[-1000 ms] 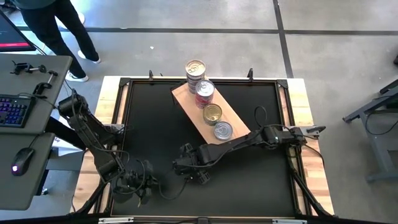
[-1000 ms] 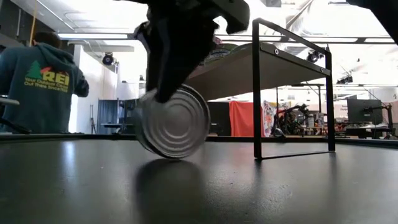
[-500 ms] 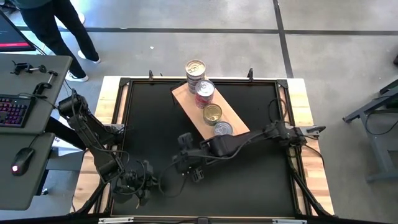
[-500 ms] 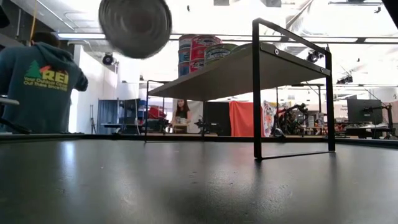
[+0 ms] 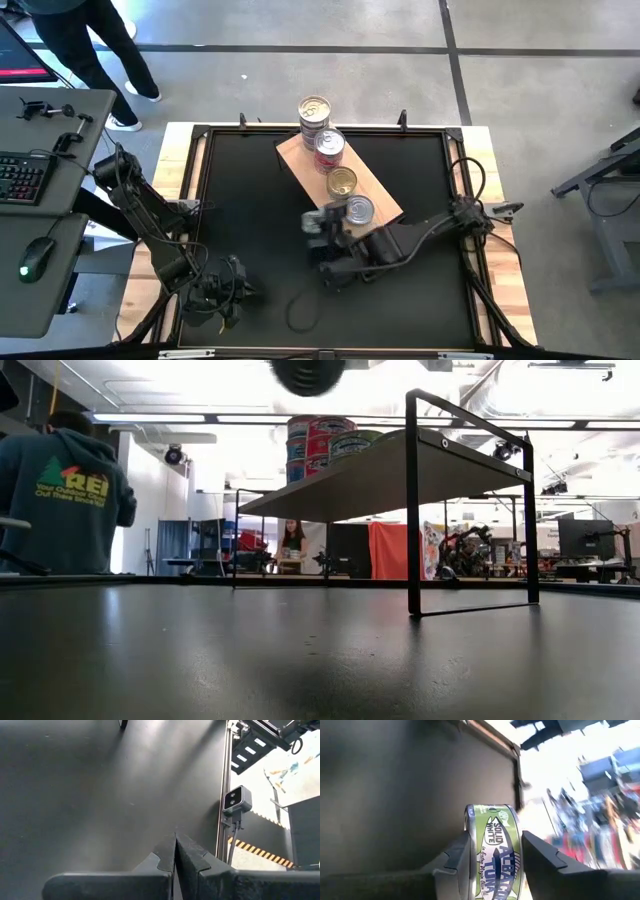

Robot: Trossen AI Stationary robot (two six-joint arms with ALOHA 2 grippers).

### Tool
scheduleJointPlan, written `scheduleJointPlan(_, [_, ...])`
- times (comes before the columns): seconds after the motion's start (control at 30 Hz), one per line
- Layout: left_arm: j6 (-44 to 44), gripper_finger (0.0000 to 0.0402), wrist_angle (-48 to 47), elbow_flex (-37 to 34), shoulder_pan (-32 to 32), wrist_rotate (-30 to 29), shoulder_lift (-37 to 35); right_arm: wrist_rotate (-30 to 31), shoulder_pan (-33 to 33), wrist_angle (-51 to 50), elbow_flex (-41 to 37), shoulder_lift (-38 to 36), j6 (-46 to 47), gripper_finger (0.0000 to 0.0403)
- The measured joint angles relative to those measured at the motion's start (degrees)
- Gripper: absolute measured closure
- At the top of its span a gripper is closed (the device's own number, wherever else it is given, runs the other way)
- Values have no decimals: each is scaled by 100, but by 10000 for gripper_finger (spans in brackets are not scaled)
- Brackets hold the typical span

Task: Stack canned seafood by type on shelf
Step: Stack the green tuna can on top of the green tuna can on the shelf

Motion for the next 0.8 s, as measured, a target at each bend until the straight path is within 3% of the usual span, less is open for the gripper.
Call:
scheduleJointPlan(0.17, [1, 401, -8, 0, 0, -154, 1, 675, 273, -1892, -16, -42, 1778, 285])
scheduleJointPlan(0.5, [-38, 401, -6, 0, 65, -401, 1, 956, 404, -1794, -806, -554, 2171, 285])
scheduleJointPlan(0.7, [-243, 401, 89, 2, 50, -190, 1, 794, 313, -1794, -2345, -1405, 2764, 285])
scheduleJointPlan(0.8, [-339, 401, 76, 2, 48, -143, 1, 990, 276, -1727, -2821, -1691, 2977, 285])
